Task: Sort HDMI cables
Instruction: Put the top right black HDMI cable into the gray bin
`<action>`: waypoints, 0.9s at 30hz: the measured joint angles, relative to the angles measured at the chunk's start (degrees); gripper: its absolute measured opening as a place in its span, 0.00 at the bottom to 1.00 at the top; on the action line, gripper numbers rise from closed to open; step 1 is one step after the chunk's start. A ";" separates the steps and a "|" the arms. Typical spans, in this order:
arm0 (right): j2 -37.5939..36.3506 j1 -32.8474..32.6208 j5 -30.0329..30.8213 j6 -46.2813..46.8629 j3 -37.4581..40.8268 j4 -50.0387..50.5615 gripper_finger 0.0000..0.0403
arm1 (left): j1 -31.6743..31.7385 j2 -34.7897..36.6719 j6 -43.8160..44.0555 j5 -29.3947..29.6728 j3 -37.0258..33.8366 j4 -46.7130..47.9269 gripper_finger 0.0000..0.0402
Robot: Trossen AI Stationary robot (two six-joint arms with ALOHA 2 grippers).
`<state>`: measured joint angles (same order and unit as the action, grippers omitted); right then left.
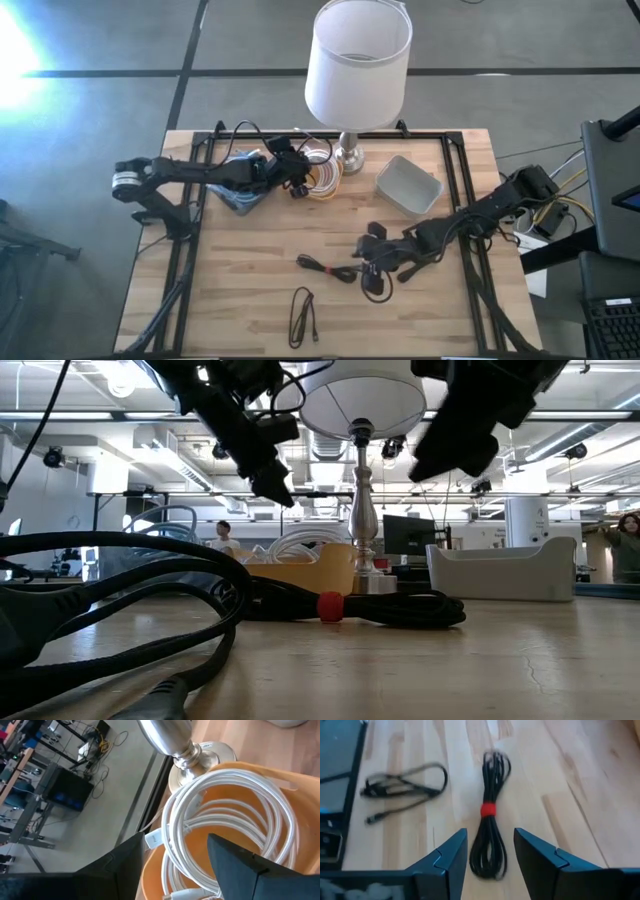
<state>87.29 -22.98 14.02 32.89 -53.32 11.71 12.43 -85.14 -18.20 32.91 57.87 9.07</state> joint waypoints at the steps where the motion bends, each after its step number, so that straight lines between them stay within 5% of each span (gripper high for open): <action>1: -0.16 0.00 -1.13 0.07 -0.04 1.80 0.40 | 0.00 0.00 0.02 0.00 0.00 0.12 0.55; 13: -0.57 -3.13 -20.56 10.47 -2.31 38.64 0.42 | 0.00 0.00 1.35 -0.01 0.00 0.86 0.55; 27: -0.55 -8.66 -12.94 -1.42 8.28 35.62 0.42 | 0.00 0.00 2.20 -0.02 0.00 0.66 0.54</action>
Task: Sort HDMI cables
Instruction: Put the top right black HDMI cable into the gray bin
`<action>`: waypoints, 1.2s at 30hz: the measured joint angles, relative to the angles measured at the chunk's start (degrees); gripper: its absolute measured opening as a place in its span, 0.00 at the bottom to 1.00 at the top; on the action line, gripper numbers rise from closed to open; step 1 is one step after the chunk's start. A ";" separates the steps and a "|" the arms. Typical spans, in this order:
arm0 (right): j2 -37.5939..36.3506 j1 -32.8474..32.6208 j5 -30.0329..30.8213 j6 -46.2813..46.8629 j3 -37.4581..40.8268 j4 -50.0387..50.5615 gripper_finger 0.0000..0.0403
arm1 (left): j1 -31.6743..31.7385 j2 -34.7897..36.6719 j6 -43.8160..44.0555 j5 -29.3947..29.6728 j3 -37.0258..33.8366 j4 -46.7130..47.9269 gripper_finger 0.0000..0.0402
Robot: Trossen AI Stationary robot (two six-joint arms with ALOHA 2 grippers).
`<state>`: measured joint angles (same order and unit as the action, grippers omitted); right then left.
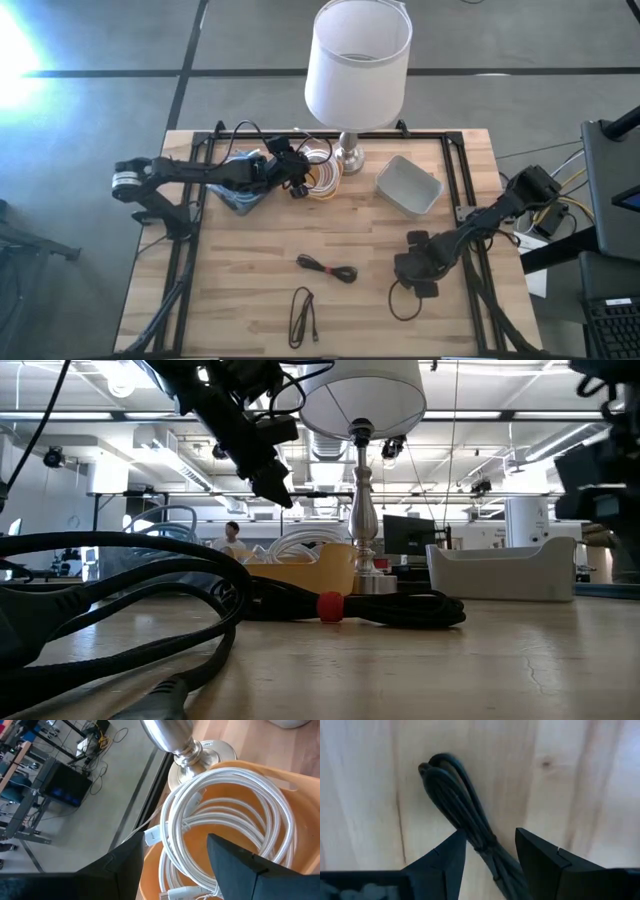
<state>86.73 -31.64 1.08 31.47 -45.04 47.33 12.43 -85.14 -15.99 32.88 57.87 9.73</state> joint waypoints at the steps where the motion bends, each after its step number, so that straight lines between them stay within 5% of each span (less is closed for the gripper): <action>1: -0.02 -0.04 -0.20 -0.26 0.79 -0.88 0.42 | 0.00 0.00 0.03 0.00 0.00 -0.02 0.54; 8: -0.04 -0.06 -0.67 -2.97 3.56 -4.60 0.37 | 0.00 0.00 0.11 -0.01 0.00 -0.02 0.54; 20: 0.10 0.12 1.76 -4.14 -1.36 -4.32 0.06 | 0.00 0.00 0.16 -0.07 0.00 -0.02 0.54; 28: 0.01 2.64 22.36 -2.33 -9.83 -0.72 0.09 | 0.00 0.00 0.16 -0.15 0.00 -0.02 0.54; 36: -0.02 7.40 41.91 11.24 -19.53 22.76 0.09 | 0.02 0.00 0.18 -2.36 0.00 -0.02 0.54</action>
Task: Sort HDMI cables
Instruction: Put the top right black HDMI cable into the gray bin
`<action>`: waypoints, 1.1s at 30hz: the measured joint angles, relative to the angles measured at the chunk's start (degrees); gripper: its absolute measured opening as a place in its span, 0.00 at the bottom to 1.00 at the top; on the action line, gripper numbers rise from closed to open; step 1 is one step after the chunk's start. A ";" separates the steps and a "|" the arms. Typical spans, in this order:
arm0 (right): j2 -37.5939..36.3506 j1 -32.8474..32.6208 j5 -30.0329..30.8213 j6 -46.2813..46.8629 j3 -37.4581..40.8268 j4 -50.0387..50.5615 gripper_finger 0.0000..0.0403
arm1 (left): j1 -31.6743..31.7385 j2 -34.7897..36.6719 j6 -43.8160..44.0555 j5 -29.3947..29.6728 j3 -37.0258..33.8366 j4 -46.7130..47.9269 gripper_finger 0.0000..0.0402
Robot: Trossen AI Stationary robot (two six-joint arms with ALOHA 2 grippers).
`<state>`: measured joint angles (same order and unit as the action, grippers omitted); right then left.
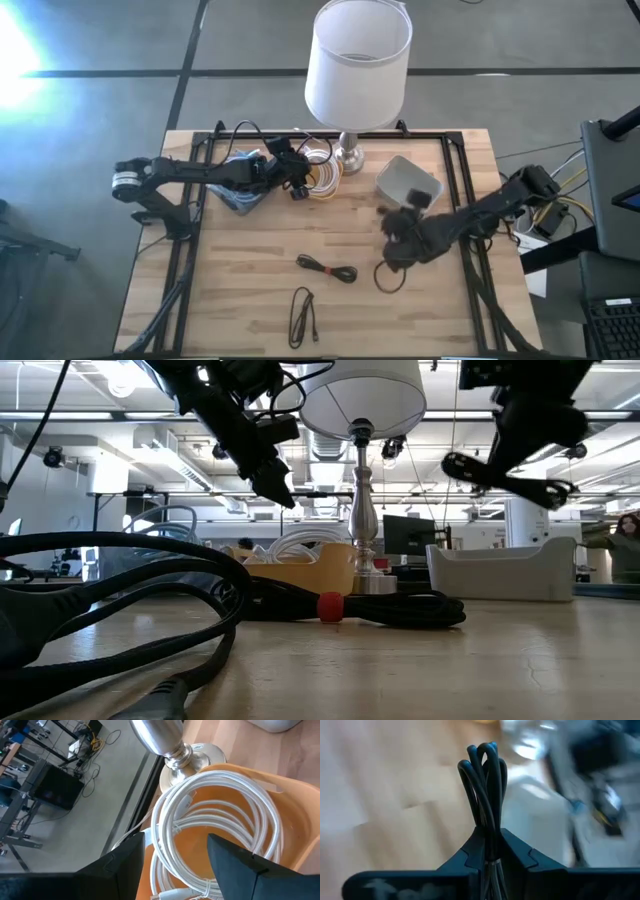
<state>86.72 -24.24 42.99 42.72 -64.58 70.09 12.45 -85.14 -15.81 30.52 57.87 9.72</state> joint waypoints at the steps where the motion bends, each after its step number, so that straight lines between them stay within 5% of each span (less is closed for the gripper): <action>1: -0.02 0.91 1.43 3.32 -0.70 2.91 0.09 | 0.00 0.00 0.00 0.00 0.00 0.00 0.54; 8: -0.11 11.17 2.03 14.04 0.73 10.01 0.09 | -0.16 0.00 0.16 -0.02 0.00 -0.07 0.54; 14: -0.04 23.29 0.93 5.38 6.86 -0.03 0.09 | -0.56 0.00 0.24 -0.07 0.00 -0.21 0.54; 20: -0.04 32.63 -7.43 -2.33 11.49 -13.82 0.11 | -0.70 0.00 0.24 -0.09 0.00 -0.22 0.54; 33: -0.04 39.26 -15.98 -10.62 18.03 -18.74 0.22 | -0.70 0.00 0.22 -0.09 0.00 -0.22 0.54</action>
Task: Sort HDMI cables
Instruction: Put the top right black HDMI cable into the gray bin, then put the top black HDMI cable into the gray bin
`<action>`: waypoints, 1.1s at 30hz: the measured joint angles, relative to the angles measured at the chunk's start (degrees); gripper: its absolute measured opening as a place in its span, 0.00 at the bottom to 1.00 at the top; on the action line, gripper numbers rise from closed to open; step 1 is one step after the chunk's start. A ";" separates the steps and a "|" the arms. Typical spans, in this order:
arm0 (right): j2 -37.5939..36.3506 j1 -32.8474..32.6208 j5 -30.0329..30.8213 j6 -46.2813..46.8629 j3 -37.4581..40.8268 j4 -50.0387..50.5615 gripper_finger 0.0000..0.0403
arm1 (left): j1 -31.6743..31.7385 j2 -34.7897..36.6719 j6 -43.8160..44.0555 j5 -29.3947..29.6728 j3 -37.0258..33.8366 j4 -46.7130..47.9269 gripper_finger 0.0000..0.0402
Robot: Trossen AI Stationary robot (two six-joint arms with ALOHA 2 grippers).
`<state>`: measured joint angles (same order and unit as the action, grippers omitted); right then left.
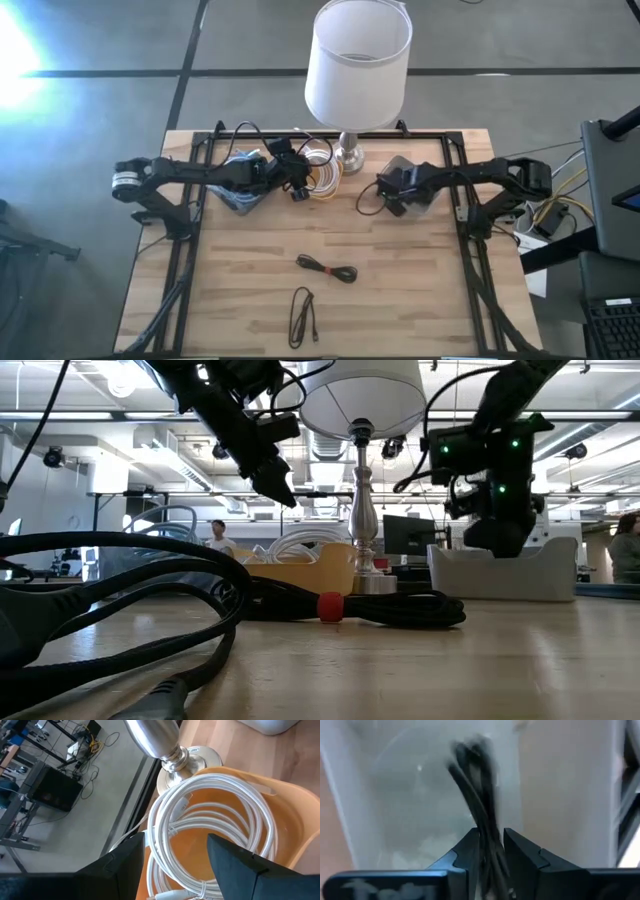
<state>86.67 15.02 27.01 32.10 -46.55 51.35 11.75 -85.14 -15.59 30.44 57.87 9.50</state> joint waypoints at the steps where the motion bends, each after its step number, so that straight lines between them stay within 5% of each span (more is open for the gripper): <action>1: 0.00 0.08 -0.74 -0.50 0.48 -0.10 0.23 | 0.00 0.00 0.00 0.00 0.00 0.00 0.54; 9: 0.00 0.03 -1.48 -1.90 0.75 -0.69 0.34 | 0.00 0.00 0.00 0.00 0.00 0.00 0.54; 18: 0.00 -0.87 -1.56 -6.55 -7.38 -0.74 0.40 | 0.00 0.00 0.00 -1.47 0.00 0.00 0.54; 33: -0.04 -17.89 -7.67 -9.77 -16.00 -8.99 0.36 | -1.71 0.00 9.34 -40.43 -0.02 0.39 0.54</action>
<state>86.63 -2.88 19.35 22.33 -62.55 42.37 10.04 -85.14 -6.25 -9.99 57.85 9.88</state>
